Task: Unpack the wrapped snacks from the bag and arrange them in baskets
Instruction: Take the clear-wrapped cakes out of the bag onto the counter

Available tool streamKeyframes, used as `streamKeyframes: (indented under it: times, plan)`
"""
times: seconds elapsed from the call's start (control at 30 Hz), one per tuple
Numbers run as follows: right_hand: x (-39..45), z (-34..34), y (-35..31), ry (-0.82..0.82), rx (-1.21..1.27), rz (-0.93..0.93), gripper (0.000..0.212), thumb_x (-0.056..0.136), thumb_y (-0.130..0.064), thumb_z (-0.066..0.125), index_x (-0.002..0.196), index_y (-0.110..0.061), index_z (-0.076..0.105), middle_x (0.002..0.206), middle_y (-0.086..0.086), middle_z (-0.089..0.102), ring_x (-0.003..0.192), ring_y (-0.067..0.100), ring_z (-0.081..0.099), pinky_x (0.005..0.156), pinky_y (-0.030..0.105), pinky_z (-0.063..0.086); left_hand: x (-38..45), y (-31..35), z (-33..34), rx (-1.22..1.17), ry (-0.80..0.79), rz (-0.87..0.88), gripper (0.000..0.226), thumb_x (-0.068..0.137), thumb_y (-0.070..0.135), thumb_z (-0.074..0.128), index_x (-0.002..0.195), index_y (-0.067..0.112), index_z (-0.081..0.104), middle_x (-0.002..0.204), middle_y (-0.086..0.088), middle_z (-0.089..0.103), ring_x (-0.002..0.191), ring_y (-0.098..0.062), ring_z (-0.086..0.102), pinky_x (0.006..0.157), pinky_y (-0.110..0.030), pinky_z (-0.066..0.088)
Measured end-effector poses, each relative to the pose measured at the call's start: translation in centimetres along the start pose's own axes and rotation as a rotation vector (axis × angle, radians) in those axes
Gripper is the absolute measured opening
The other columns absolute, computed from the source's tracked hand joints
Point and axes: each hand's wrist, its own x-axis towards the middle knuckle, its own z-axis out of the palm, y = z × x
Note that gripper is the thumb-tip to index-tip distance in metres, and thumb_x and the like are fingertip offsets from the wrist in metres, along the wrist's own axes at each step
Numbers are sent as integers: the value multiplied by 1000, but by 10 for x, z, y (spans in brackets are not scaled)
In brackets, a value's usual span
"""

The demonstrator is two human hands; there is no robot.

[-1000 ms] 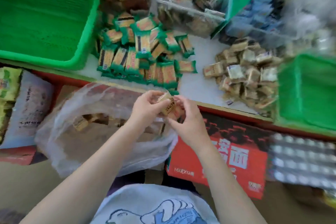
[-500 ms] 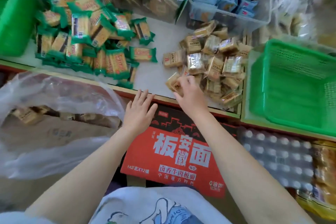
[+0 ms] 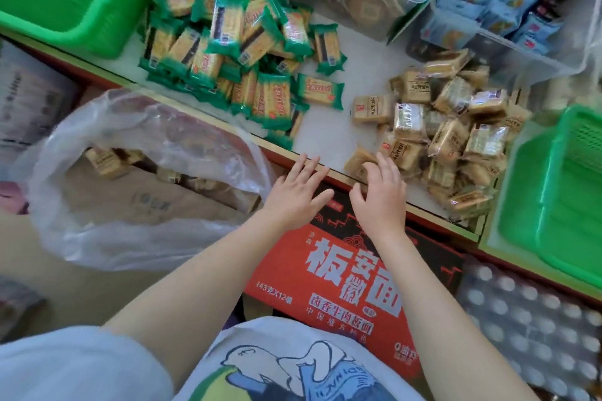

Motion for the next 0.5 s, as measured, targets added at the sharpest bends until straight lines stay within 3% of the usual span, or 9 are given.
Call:
streamKeyframes:
  times: [0.07, 0.13, 0.2, 0.23, 0.3, 0.37, 0.43, 0.5]
  plan:
    - [-6, -1, -27, 95, 102, 10, 34, 95, -21, 56, 126, -8, 59, 152, 11, 45, 146, 29, 31, 118, 51, 25, -8, -10, -20, -116, 50, 35, 57, 105, 52, 34, 153, 23, 39, 167, 2, 16, 154, -13, 4, 121, -46, 21]
    - [-10, 4, -64, 130, 225, 1, 33, 93, -24, 51, 119, -8, 63, 137, 10, 56, 136, 30, 42, 114, 47, 31, -31, -42, -37, -187, 282, 35, 45, 104, 39, 44, 138, 14, 57, 156, -9, 39, 146, -24, 31, 115, -43, 31]
    - [-11, 16, -109, 115, 324, -67, 33, 91, -24, 47, 113, -7, 64, 118, 7, 64, 117, 27, 52, 104, 40, 39, -66, -97, -43, -112, 517, -68, 36, 99, 28, 50, 124, 8, 66, 141, -15, 53, 131, -33, 46, 105, -44, 40]
    - [-10, 23, -134, 77, 383, -102, 28, 92, -21, 49, 111, -7, 65, 111, 6, 65, 109, 24, 54, 98, 36, 42, -84, -129, -43, -86, 554, -164, 33, 99, 25, 52, 122, 6, 66, 137, -15, 55, 127, -34, 48, 102, -44, 41]
    - [-10, 43, -187, -125, 481, -122, 19, 97, -14, 52, 109, -9, 65, 103, 4, 67, 96, 20, 56, 83, 31, 42, -119, -192, -43, -67, 466, -388, 38, 99, 26, 52, 131, 7, 60, 139, -14, 52, 130, -32, 44, 105, -43, 39]
    - [-10, 73, -237, -437, 532, -90, 17, 100, -19, 50, 110, -15, 64, 95, 4, 67, 80, 18, 58, 71, 32, 43, -145, -242, -42, -21, 285, -537, 49, 100, 36, 48, 144, 12, 49, 148, -12, 46, 137, -30, 39, 110, -43, 35]
    - [-8, 107, -277, -688, 485, -21, 24, 100, -27, 50, 119, -19, 63, 109, 5, 68, 93, 21, 61, 78, 33, 48, -161, -275, -42, 3, 97, -590, 58, 102, 45, 41, 154, 21, 34, 150, -12, 45, 137, -30, 40, 111, -44, 33]
    - [-4, 143, -298, -817, 425, 102, 40, 98, -30, 52, 136, -18, 54, 128, 6, 61, 113, 26, 58, 86, 32, 46, -168, -294, -42, -60, -37, -613, 62, 103, 52, 35, 158, 30, 17, 145, -14, 51, 133, -31, 46, 112, -45, 33]
